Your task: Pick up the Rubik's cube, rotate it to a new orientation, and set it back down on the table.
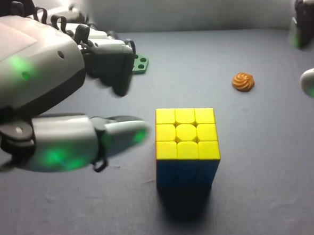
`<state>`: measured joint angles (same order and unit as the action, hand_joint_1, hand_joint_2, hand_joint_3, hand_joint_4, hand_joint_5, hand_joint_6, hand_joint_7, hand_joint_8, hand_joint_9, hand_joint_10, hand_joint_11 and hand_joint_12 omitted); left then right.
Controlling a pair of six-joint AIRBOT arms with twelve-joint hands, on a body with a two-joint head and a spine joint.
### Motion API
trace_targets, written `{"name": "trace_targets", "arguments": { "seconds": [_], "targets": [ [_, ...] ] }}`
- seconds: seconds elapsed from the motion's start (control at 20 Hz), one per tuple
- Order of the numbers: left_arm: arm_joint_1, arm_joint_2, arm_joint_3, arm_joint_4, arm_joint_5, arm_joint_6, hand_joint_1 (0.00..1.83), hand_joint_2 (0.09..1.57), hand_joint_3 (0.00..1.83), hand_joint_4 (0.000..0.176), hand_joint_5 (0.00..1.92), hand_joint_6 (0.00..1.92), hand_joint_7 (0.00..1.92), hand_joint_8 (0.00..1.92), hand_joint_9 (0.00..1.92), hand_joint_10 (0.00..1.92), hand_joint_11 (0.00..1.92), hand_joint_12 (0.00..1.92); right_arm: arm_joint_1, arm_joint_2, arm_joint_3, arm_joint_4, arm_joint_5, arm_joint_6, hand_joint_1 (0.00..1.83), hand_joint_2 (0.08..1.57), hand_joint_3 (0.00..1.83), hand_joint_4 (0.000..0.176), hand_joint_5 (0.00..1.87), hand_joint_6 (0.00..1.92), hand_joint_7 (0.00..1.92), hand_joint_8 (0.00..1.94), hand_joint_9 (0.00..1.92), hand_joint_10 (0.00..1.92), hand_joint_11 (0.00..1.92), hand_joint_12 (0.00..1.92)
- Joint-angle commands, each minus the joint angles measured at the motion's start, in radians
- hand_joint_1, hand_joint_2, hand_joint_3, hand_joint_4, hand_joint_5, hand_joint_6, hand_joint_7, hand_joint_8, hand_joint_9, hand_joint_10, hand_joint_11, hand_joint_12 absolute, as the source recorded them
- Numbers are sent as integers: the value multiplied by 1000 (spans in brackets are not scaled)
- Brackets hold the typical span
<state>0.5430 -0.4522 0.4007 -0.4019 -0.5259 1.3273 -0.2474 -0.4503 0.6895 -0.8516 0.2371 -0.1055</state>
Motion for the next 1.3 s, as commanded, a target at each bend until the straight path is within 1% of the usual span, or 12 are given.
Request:
{"name": "trace_targets", "arguments": {
  "seconds": [0.0,0.15,0.3,0.4,0.5,0.55,0.65,0.75,0.8,1.0,1.1,1.25],
  "targets": [
    [-8,1,0,12,-110,6,174,1200,2,0,457,7,453,0,466,10,128,886,7,1,-1,27,78,4,0,1097,17,0,262,7,248,8,220,11,0,547],
    [-8,1,1,-1,-110,17,225,1223,2,0,514,5,492,3,488,4,104,896,7,1,-1,27,78,4,0,1138,9,0,307,8,286,6,254,9,0,666],
    [-8,1,1,-38,-111,48,224,1226,0,0,486,11,482,2,485,3,121,867,7,1,-1,26,78,4,0,1107,0,0,261,0,237,1,218,2,0,610],
    [-8,1,1,-52,-112,60,136,1237,4,0,517,9,480,1,483,0,54,979,7,0,-1,26,78,4,0,1109,0,0,265,1,245,3,231,5,0,636],
    [-8,1,-2,-67,-112,73,97,1270,6,0,450,1,428,1,399,3,5,833,6,0,-1,26,78,4,0,1121,3,0,254,1,231,0,222,0,0,596],
    [-8,1,-8,-100,-115,103,60,1288,7,0,465,6,435,3,393,3,0,835,6,0,-1,25,78,4,0,1123,2,0,243,2,216,2,205,2,0,541],
    [-8,0,-26,-175,-140,180,113,1264,0,0,518,9,514,12,492,18,59,881,5,0,-1,16,78,4,0,1135,3,0,236,4,219,2,198,0,0,468],
    [-8,-4,-29,-197,-140,209,94,1265,0,0,535,4,538,5,522,12,42,931,5,-1,-1,16,78,4,0,1142,2,0,245,3,235,4,209,3,0,490],
    [-7,-5,-29,-209,-140,220,164,1259,0,0,625,13,609,8,593,18,108,940,5,-1,-1,16,78,4,0,1142,2,0,240,0,232,1,207,1,0,491],
    [-2,-73,5,-223,-159,236,241,1240,0,0,457,0,440,0,427,0,0,889,5,-1,-1,16,78,4,0,1149,0,0,218,0,208,1,198,1,0,526],
    [2,-113,18,-237,-174,252,301,1202,0,0,378,0,363,0,359,0,0,748,5,-1,-1,15,78,4,0,1146,0,0,213,0,198,0,182,0,0,510],
    [2,-180,25,-321,-210,350,360,1138,0,0,373,4,326,0,323,0,0,653,6,-1,-1,15,76,4,0,1140,0,0,207,1,195,2,173,1,0,431]
  ]
}}
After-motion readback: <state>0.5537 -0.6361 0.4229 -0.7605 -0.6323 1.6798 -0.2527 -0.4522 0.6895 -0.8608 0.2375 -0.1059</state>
